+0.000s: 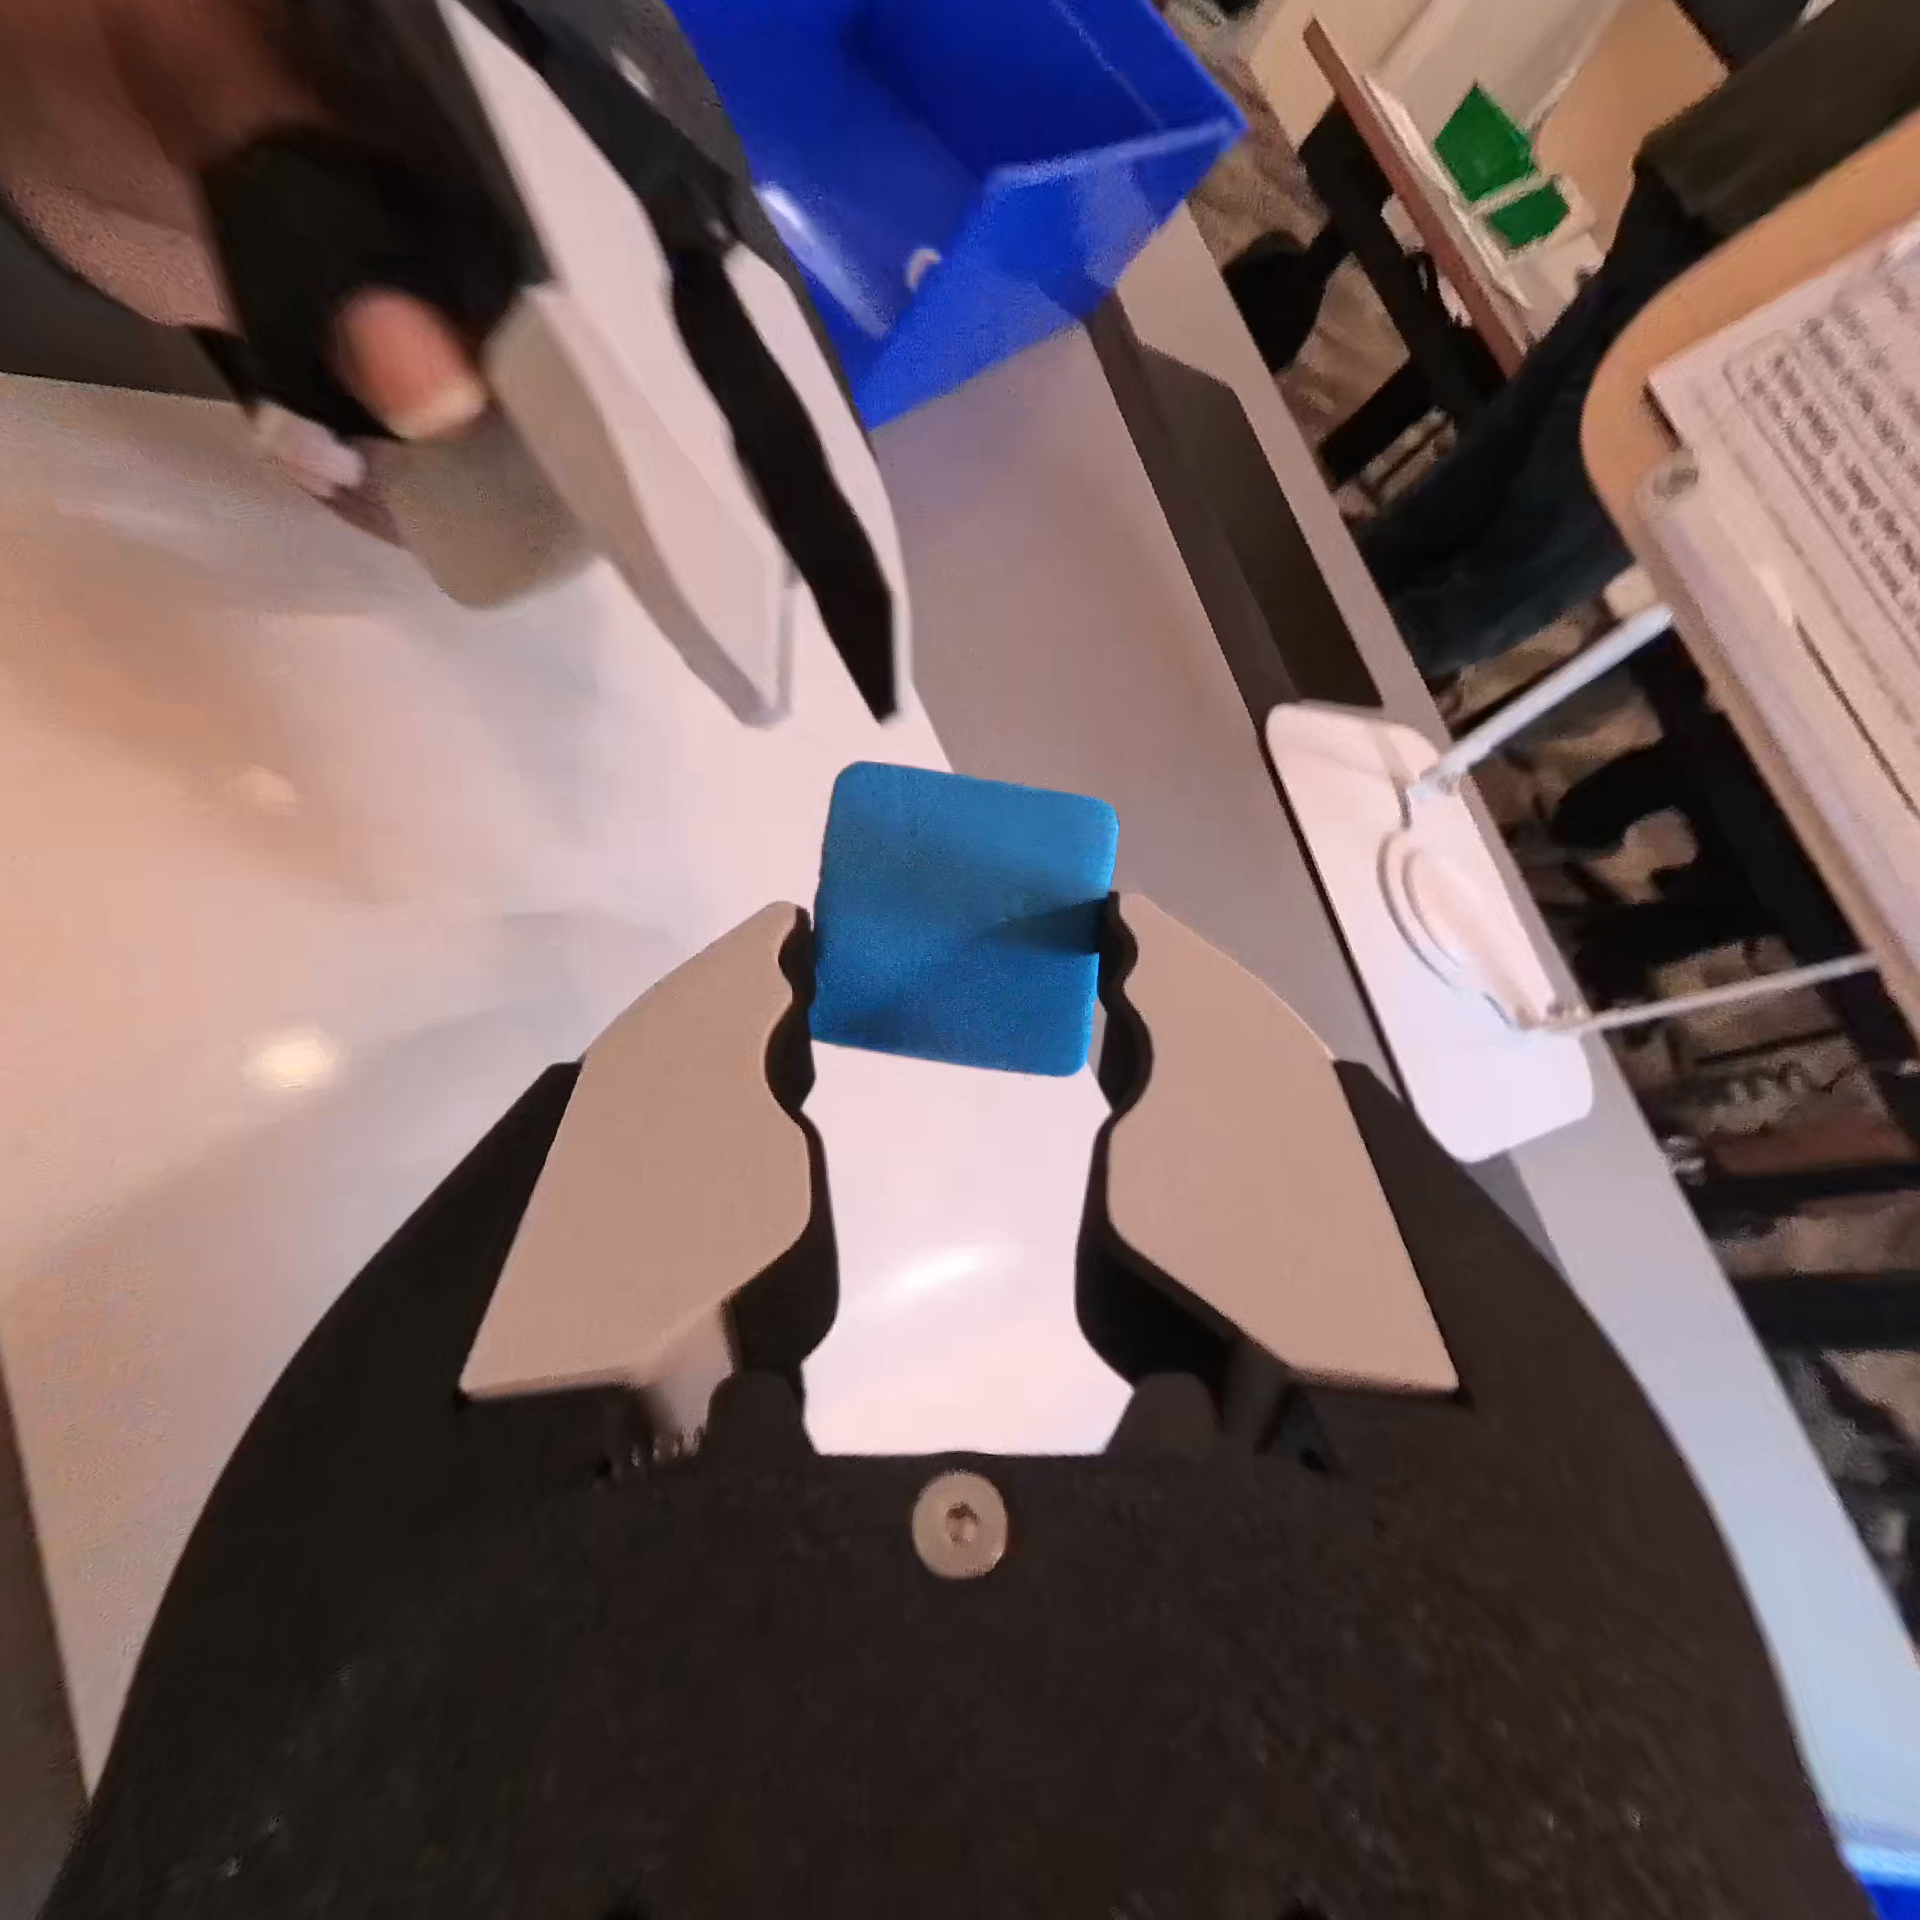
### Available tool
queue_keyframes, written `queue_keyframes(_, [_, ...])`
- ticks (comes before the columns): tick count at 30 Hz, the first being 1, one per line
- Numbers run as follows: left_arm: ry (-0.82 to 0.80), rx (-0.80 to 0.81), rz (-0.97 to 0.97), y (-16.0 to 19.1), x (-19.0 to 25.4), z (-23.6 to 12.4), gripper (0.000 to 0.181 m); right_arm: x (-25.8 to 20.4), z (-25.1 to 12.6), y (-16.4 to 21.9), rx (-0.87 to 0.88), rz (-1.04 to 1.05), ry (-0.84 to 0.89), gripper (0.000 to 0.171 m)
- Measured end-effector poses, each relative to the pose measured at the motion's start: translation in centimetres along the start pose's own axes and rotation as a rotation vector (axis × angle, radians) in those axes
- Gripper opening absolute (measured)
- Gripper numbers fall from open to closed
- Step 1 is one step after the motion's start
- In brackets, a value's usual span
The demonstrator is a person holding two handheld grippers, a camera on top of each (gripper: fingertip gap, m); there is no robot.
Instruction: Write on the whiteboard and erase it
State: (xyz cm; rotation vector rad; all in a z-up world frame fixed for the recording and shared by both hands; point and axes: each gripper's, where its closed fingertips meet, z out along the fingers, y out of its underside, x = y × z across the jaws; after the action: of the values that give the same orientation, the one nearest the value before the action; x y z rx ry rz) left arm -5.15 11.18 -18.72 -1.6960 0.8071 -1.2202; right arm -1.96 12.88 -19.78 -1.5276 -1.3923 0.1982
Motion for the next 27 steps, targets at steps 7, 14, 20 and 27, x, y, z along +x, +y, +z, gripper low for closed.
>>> queue_keyframes(7, [-0.066,0.036,0.152,-1.5,-0.7,-1.0,0.035,7.2,3.5,7.0,-0.266,0.376,0.018,0.053])
queue_keyframes(14, [-0.06,0.015,0.218,-0.6,-0.3,-0.7,0.034,9.1,6.1,12.0,-0.391,0.587,0.055,0.054])
queue_keyframes(20, [-0.047,-0.004,0.248,-0.1,0.0,-0.4,0.034,9.1,6.1,12.1,-0.364,0.61,0.064,0.062])
queue_keyframes(27, [-0.06,-0.004,0.291,-0.4,0.4,-0.7,0.034,9.4,4.6,6.9,-0.182,0.536,0.054,0.078])
